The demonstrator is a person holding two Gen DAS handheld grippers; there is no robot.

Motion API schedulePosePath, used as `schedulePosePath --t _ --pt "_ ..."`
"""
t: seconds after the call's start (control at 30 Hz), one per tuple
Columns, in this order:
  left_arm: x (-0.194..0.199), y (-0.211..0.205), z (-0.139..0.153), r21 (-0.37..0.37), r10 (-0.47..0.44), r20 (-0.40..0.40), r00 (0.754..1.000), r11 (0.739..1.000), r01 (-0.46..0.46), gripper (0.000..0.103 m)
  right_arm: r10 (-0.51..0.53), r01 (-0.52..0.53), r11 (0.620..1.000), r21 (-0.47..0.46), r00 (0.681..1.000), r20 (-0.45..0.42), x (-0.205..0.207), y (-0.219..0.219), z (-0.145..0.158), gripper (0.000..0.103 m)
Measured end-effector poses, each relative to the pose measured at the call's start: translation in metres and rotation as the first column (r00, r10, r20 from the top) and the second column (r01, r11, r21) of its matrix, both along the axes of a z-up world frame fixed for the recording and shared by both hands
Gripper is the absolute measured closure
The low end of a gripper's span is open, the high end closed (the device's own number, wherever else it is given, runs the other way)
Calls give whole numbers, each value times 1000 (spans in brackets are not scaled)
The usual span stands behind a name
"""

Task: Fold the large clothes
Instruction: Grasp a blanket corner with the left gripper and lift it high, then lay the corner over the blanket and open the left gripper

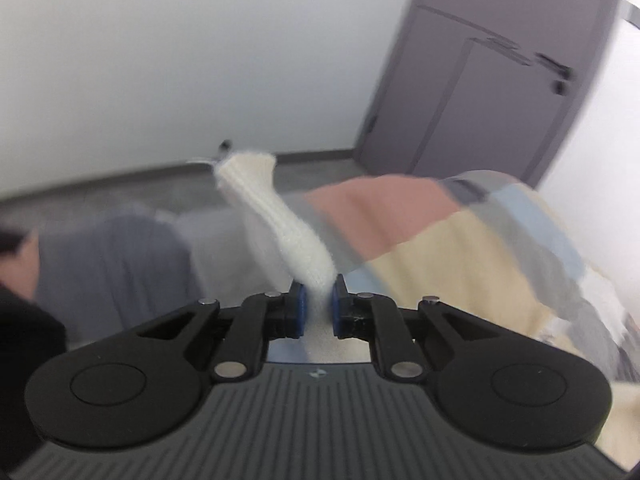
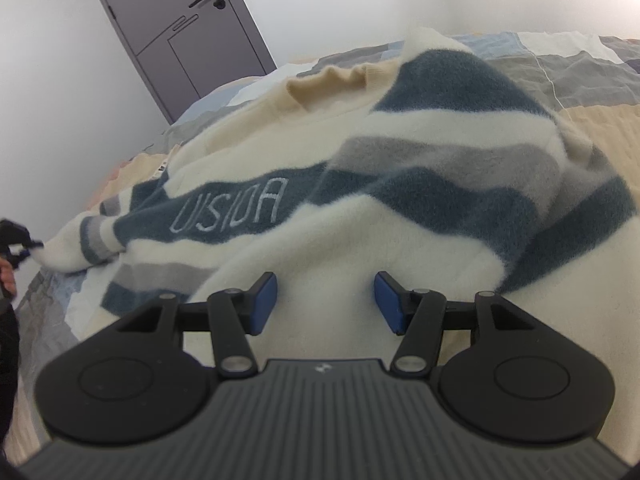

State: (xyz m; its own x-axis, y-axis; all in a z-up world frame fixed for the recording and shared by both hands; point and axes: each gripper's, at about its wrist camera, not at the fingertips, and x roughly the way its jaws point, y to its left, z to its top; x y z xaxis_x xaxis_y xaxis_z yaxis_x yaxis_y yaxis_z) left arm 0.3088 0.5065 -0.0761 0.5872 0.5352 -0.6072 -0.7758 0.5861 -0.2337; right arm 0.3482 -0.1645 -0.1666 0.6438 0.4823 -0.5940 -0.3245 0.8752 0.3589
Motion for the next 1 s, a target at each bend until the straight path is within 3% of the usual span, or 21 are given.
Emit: schedulePosePath --t 0.13,0.3,0.47,0.57,0.77,0.9,1.0 --pt "2 -52 63 131 -127 -16 992 983 128 89 -2 2 1000 22 1000 -5 -6 -8 5 48" --pt "2 -124 131 283 -242 -8 970 930 235 90 -14 14 1000 -6 999 42 -27 -18 18 48" --pt "-6 -215 179 347 -366 30 930 877 333 90 -37 35 999 20 995 93 -52 -42 37 47" --pt "-6 -273 195 369 -455 6 890 828 421 90 -57 53 997 59 996 74 -63 -58 47 46" --pt "2 -394 191 391 -614 -39 788 717 578 90 -95 89 988 127 995 41 -87 -94 58 45" --pt "12 -465 156 359 -697 -63 714 652 668 90 -133 125 974 189 991 25 -94 -121 56 45" --pt "19 -520 110 316 -753 -75 654 604 732 90 -185 181 954 240 983 -5 -94 -143 53 45"
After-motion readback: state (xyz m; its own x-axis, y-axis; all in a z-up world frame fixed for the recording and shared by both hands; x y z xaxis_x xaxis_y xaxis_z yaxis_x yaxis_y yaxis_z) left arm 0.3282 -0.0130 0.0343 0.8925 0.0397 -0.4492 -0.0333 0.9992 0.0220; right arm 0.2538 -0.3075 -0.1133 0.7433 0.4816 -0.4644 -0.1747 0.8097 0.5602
